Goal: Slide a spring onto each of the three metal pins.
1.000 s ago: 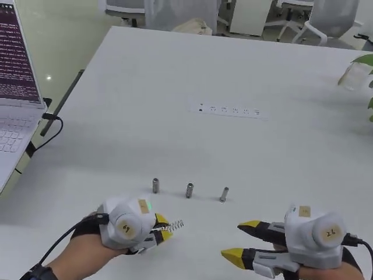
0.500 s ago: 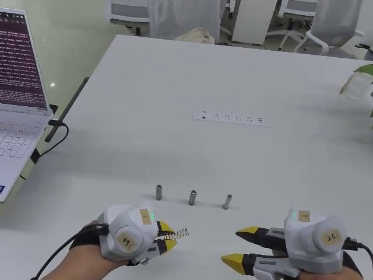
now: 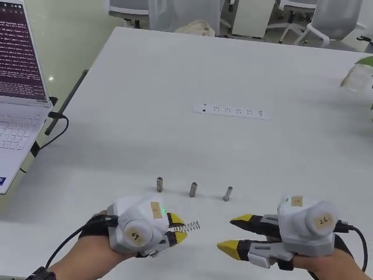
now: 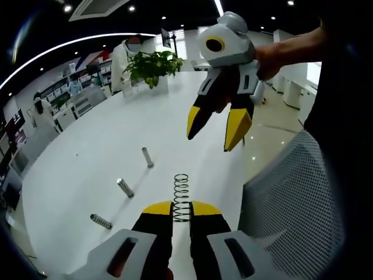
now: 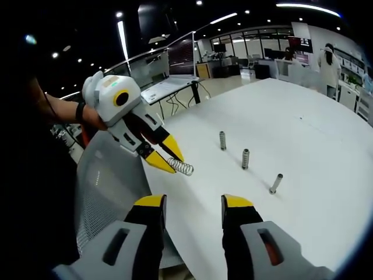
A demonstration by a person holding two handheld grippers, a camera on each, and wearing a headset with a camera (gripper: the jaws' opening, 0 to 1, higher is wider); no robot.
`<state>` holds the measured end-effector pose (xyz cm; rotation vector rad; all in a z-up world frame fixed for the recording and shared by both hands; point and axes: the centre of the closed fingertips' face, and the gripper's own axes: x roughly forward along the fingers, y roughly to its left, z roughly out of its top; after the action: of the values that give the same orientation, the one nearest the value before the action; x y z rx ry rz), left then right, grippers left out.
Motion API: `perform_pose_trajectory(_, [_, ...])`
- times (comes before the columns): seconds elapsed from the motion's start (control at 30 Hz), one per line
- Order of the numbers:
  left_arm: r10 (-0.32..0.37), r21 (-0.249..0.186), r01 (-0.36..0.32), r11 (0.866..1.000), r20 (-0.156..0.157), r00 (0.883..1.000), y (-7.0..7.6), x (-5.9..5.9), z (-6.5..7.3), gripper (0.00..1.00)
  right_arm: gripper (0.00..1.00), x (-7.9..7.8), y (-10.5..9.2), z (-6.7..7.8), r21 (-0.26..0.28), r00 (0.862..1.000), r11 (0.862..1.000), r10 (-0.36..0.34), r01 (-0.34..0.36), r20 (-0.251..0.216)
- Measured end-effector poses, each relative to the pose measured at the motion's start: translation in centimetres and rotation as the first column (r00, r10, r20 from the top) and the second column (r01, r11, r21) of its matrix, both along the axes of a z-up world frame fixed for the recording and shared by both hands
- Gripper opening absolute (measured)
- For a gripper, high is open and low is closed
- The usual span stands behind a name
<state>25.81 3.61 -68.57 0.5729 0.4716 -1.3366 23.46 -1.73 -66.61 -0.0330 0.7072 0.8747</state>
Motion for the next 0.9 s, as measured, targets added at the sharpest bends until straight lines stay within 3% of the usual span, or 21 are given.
perform_pose_trajectory(0.53, [-0.076, -0.023, 0.077, 0.997, 0.014, 0.997, -1.8, -1.5, 1.2, 0.02, 0.32, -0.2, 1.3, -0.1, 0.015, 0.999, 0.999, 0.038, -0.038, -0.011])
perform_pose_trajectory(0.9, [-0.112, -0.03, 0.113, 0.993, 0.016, 0.994, -2.5, -2.6, 1.4, 0.02, 0.27, -0.5, 2.1, -0.2, 0.031, 0.997, 0.997, 0.077, -0.076, -0.022])
